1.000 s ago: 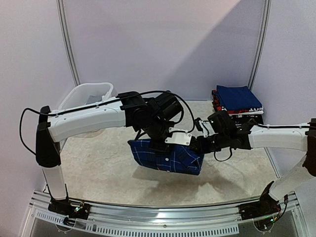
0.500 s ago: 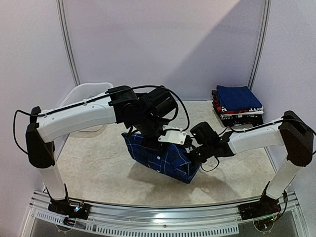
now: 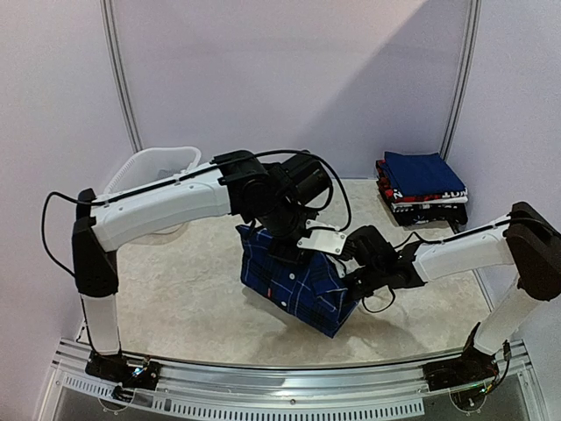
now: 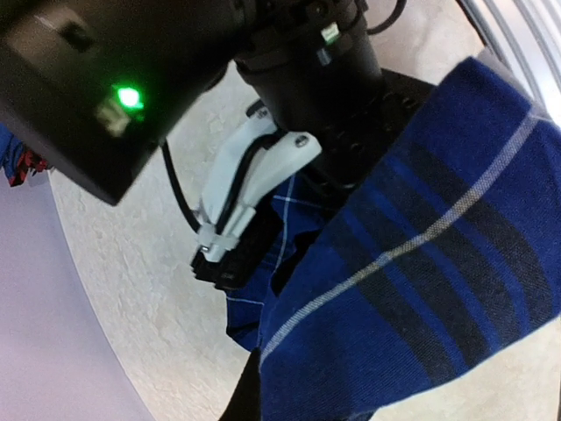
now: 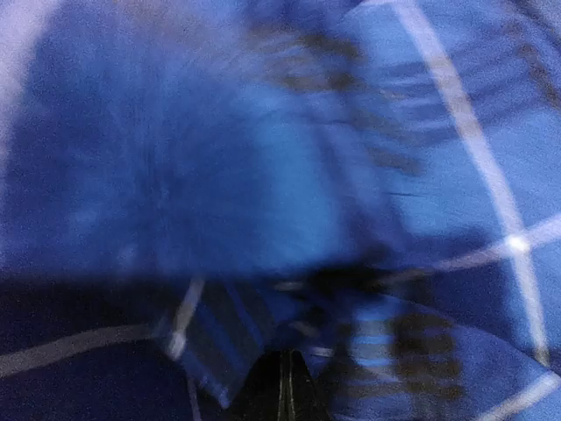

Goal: Fold and stack the mixed laundry pile
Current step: Fold the 2/3-rectangle-folded shirt at the center of the board.

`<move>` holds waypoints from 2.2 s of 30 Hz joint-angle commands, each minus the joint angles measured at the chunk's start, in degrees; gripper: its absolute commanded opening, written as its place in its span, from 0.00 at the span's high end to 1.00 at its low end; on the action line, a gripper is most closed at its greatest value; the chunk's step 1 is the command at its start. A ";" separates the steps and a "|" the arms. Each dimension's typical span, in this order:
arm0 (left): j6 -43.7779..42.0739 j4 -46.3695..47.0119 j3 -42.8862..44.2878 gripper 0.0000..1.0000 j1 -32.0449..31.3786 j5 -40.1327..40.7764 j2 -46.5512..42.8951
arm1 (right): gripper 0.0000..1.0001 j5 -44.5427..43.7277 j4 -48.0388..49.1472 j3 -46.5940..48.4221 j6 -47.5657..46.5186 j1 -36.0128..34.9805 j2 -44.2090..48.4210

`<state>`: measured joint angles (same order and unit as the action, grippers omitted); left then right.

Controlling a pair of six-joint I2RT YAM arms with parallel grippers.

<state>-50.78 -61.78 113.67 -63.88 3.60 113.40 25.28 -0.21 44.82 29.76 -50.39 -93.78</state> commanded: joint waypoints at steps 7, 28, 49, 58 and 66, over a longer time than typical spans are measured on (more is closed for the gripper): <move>-3.93 -0.16 6.87 1.00 3.18 -3.15 8.54 | 0.97 -24.18 -14.55 -1.10 4.52 1.98 7.73; -5.03 2.65 20.92 1.00 9.11 -8.08 25.96 | 0.86 -52.92 -26.99 -7.10 15.78 4.43 25.34; -4.73 10.27 19.87 0.99 9.59 -14.11 30.16 | 0.86 -53.56 -26.64 -7.99 15.72 4.43 28.45; -3.78 14.39 18.49 0.70 9.26 -14.27 31.22 | 0.85 -53.50 -26.69 -8.43 15.75 4.45 30.26; 2.98 32.92 2.64 0.00 8.81 -12.49 18.88 | 0.86 -54.16 -27.26 -7.37 14.82 4.43 32.05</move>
<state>-52.45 -40.12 122.83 -54.70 -9.61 140.73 -27.16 -26.59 37.19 44.75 -46.11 -63.61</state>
